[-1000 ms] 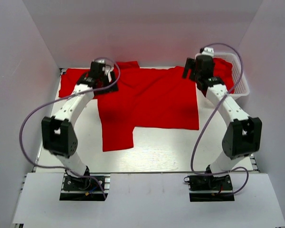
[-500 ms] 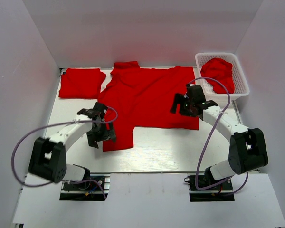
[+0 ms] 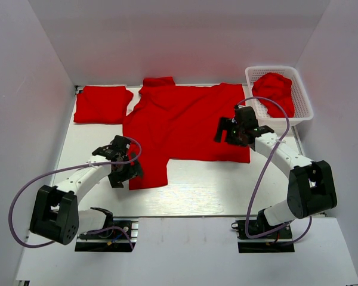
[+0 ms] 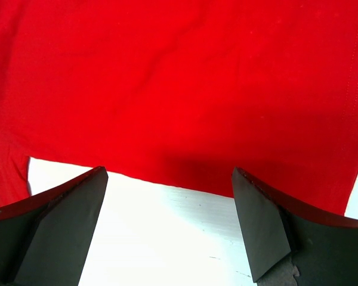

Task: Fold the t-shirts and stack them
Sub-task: Grap the side of the flattened tshirt closest away from the robot with both arms, then fold the flattened tshirt in 1/3 of the way

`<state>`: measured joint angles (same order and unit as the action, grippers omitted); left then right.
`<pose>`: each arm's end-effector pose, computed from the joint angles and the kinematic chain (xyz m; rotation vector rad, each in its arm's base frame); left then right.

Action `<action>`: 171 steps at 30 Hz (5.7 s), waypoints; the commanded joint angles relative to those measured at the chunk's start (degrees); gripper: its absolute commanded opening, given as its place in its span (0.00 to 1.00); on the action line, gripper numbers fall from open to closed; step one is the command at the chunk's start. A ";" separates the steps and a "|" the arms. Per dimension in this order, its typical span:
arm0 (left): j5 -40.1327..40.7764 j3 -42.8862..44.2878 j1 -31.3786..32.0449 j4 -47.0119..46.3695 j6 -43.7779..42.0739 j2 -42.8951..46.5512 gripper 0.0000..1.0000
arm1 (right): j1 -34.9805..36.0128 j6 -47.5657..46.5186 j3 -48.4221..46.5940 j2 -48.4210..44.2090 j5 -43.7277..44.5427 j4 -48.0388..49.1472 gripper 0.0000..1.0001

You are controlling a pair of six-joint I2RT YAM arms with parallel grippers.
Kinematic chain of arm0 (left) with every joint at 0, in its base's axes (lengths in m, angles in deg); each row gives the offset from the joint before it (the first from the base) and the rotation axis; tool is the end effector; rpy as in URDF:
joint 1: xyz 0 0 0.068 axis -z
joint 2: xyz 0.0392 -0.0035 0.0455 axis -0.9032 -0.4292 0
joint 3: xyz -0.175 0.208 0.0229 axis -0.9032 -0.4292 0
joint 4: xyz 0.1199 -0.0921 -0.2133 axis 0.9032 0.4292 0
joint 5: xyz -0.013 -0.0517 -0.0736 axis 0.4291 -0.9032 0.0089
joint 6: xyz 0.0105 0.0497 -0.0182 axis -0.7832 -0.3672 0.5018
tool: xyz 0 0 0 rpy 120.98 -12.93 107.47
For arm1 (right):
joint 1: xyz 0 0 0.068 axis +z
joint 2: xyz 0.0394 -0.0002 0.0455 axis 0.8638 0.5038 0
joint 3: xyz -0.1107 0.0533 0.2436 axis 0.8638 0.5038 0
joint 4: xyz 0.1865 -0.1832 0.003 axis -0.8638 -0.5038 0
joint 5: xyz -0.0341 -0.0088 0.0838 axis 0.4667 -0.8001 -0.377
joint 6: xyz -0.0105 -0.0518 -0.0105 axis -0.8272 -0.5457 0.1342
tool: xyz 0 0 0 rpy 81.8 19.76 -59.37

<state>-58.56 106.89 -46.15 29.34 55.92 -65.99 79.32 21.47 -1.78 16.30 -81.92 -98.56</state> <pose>0.1882 -0.0619 0.1828 -0.5629 2.8901 -0.1230 0.2946 0.1050 0.2378 0.0878 2.3900 0.3697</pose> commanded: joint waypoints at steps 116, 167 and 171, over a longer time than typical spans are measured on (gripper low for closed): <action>-6.78 33.64 1.51 -2.24 -10.19 -10.16 0.00 | -8.76 13.04 1.70 -4.08 21.25 -27.63 0.00; 14.67 48.85 0.37 -25.88 -14.94 -32.74 0.00 | -12.72 5.30 -16.15 16.40 23.11 -11.11 0.02; 16.78 51.03 0.37 -27.03 -14.32 -36.08 0.00 | -12.72 3.99 -15.80 15.35 22.67 -9.44 0.26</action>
<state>-44.90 155.59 -45.38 5.67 41.08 -100.74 66.97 27.09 -15.79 32.52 -59.04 -111.46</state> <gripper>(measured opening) 0.023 0.228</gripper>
